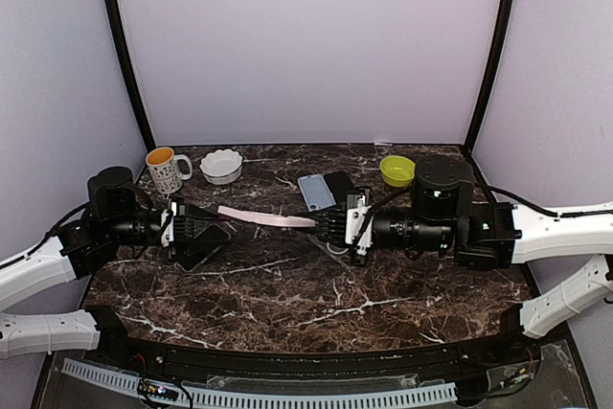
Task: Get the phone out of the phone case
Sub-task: Pass from the right arm to the left
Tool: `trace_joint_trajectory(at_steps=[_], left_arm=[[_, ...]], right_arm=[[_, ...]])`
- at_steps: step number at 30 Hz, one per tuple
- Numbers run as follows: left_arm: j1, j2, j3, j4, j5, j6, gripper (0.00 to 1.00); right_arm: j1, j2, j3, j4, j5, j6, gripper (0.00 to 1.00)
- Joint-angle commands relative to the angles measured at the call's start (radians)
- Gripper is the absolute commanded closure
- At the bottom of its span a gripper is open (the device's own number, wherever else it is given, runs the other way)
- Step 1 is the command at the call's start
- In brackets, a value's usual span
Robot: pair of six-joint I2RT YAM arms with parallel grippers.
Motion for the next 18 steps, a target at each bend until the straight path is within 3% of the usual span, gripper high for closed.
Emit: trace_joint_trajectory(at_steps=[1, 18], left_arm=[[0.006, -0.015, -0.016, 0.045, 0.014, -0.015, 0.63], [0.006, -0.009, -0.019, 0.052, 0.056, -0.027, 0.63]], right_arm=[[0.013, -0.003, 0.004, 0.134, -0.017, 0.028, 1.00], [0.018, 0.049, -0.006, 0.143, -0.036, 0.041, 1.00]])
